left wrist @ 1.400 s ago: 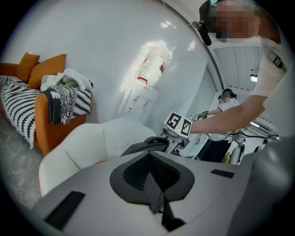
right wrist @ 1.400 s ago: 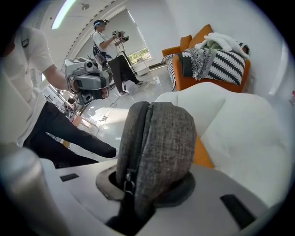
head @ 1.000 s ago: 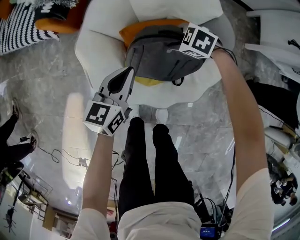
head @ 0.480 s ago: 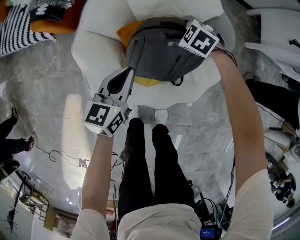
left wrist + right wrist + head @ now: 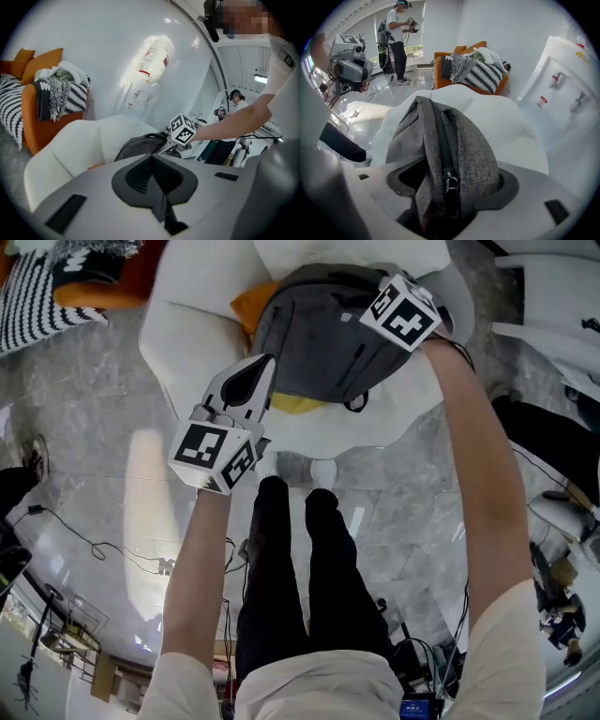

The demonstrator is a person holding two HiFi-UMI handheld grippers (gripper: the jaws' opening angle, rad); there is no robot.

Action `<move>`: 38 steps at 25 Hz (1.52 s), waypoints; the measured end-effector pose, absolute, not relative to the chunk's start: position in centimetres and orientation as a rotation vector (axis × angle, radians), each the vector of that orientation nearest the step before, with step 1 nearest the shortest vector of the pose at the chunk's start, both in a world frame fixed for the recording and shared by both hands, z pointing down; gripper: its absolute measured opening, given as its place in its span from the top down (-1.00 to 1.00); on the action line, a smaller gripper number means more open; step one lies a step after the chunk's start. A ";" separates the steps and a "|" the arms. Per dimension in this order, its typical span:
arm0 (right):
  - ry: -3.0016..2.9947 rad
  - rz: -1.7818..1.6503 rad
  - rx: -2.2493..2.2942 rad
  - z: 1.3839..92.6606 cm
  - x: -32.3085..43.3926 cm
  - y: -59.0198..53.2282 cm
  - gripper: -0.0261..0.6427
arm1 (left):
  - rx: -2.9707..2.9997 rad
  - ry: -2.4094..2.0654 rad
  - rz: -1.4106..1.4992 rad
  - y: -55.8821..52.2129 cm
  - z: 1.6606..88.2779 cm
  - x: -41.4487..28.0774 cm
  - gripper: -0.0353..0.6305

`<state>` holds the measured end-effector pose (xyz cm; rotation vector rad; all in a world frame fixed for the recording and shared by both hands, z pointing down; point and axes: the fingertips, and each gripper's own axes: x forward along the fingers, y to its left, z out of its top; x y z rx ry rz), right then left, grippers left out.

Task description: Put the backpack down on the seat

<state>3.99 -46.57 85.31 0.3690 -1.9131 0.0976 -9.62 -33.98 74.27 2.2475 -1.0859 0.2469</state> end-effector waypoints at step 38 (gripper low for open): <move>-1.842 -0.097 0.554 86.8 6.7 -50.8 -0.30 | 2.364 -0.949 0.288 -39.1 77.6 -3.5 0.87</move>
